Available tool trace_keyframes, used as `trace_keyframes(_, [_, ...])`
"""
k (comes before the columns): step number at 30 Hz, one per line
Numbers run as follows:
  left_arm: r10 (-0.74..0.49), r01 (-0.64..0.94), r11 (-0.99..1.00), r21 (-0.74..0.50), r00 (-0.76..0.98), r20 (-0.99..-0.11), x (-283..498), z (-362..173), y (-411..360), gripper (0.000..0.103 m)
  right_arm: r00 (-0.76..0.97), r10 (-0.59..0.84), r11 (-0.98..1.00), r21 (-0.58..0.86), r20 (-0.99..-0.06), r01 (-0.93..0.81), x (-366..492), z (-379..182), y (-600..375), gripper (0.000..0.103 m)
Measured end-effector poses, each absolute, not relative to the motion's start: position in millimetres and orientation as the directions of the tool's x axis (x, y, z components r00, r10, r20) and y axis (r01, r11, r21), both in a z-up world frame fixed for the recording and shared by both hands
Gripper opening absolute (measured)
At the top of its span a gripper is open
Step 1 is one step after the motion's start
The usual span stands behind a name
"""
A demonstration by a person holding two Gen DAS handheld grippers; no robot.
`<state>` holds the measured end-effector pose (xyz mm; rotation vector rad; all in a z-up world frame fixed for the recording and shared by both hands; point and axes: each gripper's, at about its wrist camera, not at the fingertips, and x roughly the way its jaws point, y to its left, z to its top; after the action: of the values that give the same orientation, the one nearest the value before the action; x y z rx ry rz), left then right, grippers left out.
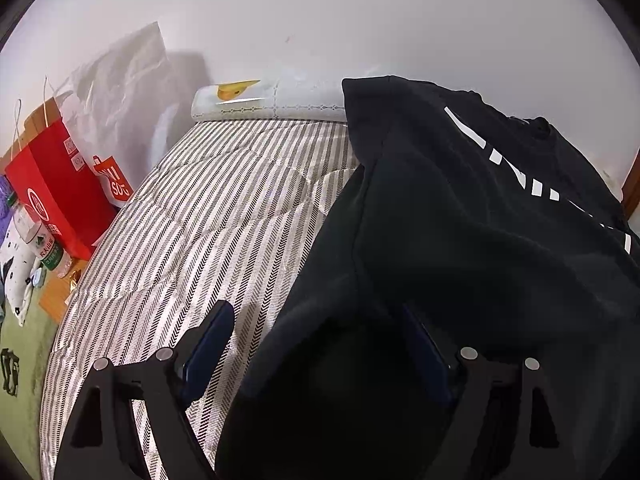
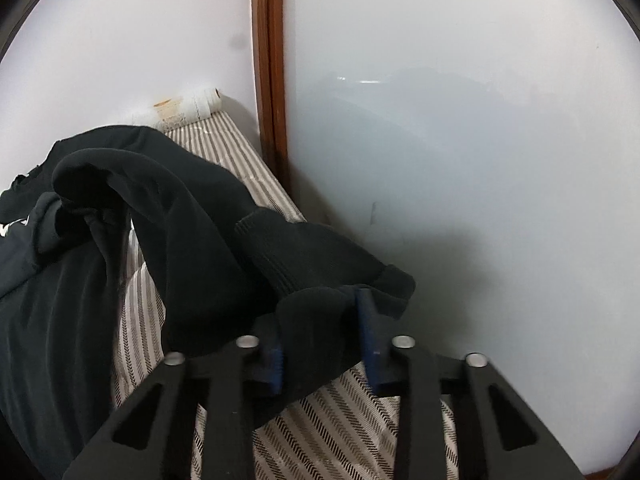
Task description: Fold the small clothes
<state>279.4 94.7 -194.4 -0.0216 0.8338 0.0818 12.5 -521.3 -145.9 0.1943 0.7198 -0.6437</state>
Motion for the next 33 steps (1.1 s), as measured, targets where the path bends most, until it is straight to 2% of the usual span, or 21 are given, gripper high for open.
trace_keyframes(3, [0.061, -0.081, 0.997, 0.008, 0.676, -0.734, 278, -193, 96, 0.083, 0.576, -0.491, 0.777, -0.03, -0.654, 0.628, 10, -135, -527, 0.018])
trace_keyframes(7, [0.059, -0.085, 0.996, -0.001, 0.695, -0.716, 274, -189, 98, 0.083, 0.6, -0.547, 0.751, -0.026, -0.584, 0.66, 2, -101, -528, 0.017])
trace_keyframes(14, [0.063, -0.091, 0.996, -0.005, 0.726, -0.684, 268, -181, 100, 0.083, 0.644, -0.642, 0.729, -0.071, -0.416, 0.681, 6, -27, -516, 0.017])
trace_keyframes(20, [0.066, -0.104, 0.994, -0.019, 0.749, -0.66, 265, -175, 105, 0.083, 0.696, -0.663, 0.738, -0.084, -0.275, 0.67, 26, 35, -501, 0.017])
trace_keyframes(28, [0.069, -0.124, 0.991, -0.042, 0.771, -0.634, 263, -167, 115, 0.083, 0.818, -0.561, 0.828, -0.093, -0.131, 0.553, 80, 95, -434, 0.017])
trace_keyframes(33, [0.081, -0.138, 0.989, -0.045, 0.784, -0.616, 261, -162, 119, 0.083, 0.9, -0.399, 0.917, -0.064, -0.175, 0.394, 131, 98, -378, 0.017])
